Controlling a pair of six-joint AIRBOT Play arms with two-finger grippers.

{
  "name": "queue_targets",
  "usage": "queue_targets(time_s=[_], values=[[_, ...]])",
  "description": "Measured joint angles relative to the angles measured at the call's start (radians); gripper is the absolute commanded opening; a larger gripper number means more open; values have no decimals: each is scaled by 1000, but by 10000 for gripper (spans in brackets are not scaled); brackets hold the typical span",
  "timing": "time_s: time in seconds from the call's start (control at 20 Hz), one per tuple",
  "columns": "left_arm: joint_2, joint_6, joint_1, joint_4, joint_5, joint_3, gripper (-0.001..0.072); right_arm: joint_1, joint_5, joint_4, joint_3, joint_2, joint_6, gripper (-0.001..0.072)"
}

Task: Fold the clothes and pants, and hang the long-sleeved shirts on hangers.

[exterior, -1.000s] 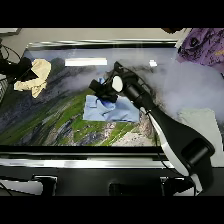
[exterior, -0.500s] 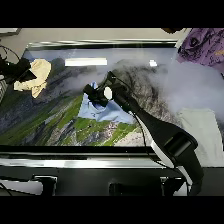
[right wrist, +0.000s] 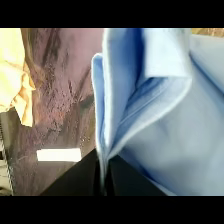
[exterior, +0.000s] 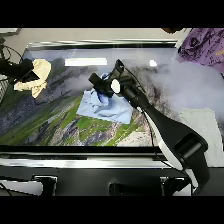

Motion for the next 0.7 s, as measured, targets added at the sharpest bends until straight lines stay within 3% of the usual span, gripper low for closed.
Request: queue_targets(time_s=[0.25, 0.3, 0.45, 0.55, 0.6, 0.7], values=[[0, 0, -2, 42, 1, -2, 22, 29, 14, 34, 0, -40, -1, 37], [0, 0, -2, 55, 1, -2, 22, 39, 13, 41, 0, -53, -2, 69], [0, 5, -2, 83, 1, -2, 22, 56, -7, 83, 0, -88, -3, 273], [0, 9, -2, 93, 1, -2, 22, 59, -33, 127, 0, -95, -32, 501], [-2, 10, -2, 95, 2, -2, 22, 55, -55, 157, 0, -91, -57, 548], [-6, 13, -2, 100, 2, -2, 22, 30, -77, 224, 0, -62, -120, 548]])
